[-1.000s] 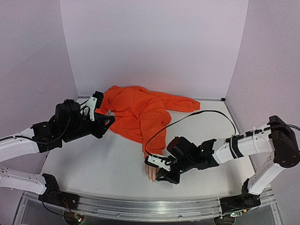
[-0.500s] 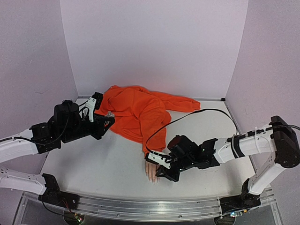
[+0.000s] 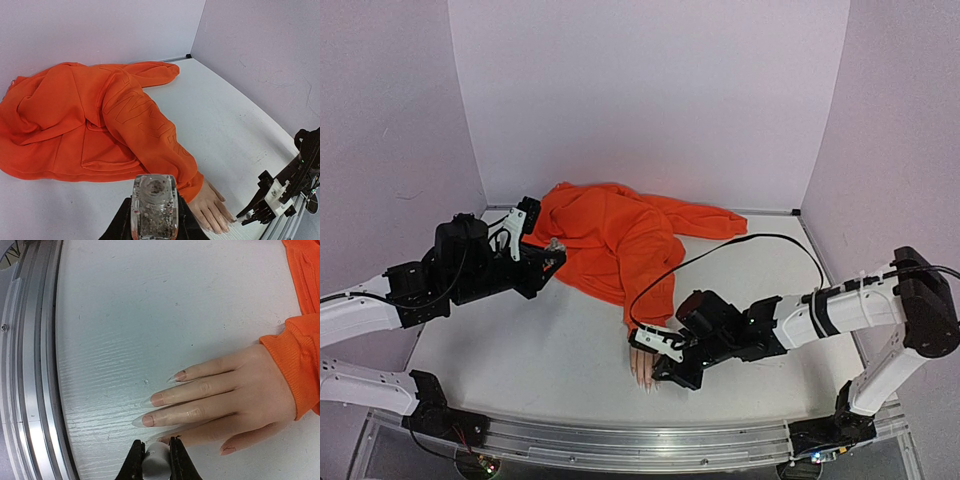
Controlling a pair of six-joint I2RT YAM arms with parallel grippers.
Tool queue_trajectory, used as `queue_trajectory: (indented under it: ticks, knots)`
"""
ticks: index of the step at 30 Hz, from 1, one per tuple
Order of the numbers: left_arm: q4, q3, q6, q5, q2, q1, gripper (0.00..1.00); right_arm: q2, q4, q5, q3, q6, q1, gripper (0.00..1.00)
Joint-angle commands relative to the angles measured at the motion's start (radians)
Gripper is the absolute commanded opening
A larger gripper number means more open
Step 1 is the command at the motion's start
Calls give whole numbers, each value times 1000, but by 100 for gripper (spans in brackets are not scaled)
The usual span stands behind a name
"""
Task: Paint the nails
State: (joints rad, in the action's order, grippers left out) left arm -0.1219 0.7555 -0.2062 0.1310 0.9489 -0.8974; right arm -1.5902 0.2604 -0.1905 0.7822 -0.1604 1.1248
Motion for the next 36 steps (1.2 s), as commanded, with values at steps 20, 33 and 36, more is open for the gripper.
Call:
queue_trajectory:
  ticks: [20,33,36]
  knots:
    - [55,13,5,15,-19,5,0,-38,-53,-125,33,-15,9,0]
    - [54,24,4,10,-9,5,0,56,7,57,-4,1,9,0]
    - [55,26,6,12,-10,5,0,46,7,59,0,-8,9,0]
